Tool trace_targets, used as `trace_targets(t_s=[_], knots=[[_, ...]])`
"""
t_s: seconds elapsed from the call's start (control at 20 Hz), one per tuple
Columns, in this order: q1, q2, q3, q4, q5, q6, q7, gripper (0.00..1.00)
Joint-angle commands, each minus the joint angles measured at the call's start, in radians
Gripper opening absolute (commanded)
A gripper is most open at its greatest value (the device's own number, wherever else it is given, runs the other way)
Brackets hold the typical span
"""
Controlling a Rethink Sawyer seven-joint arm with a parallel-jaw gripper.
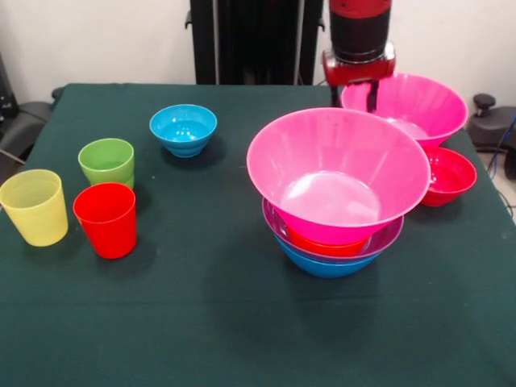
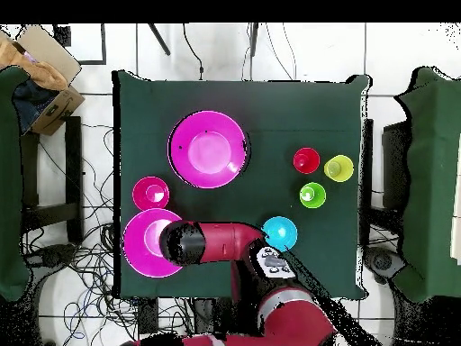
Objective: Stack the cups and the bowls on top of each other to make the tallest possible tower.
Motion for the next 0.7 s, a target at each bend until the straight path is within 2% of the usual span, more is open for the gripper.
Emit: trace_targets(t_s=[0.05, 0.2, 0.45, 0.7], knots=[[0.018, 0.014, 0.061, -0.057, 0.045, 0.247, 0.068, 1.00], [0.026, 0.018, 0.054, -0.082, 0.041, 0.314, 0.071, 1.00], [0.021, 0.023, 0.062, -0.073, 0.028, 0.207, 0.097, 1.00], [0.031, 0.039, 0.047, -0.074, 0.012, 0.163, 0.107, 1.00]])
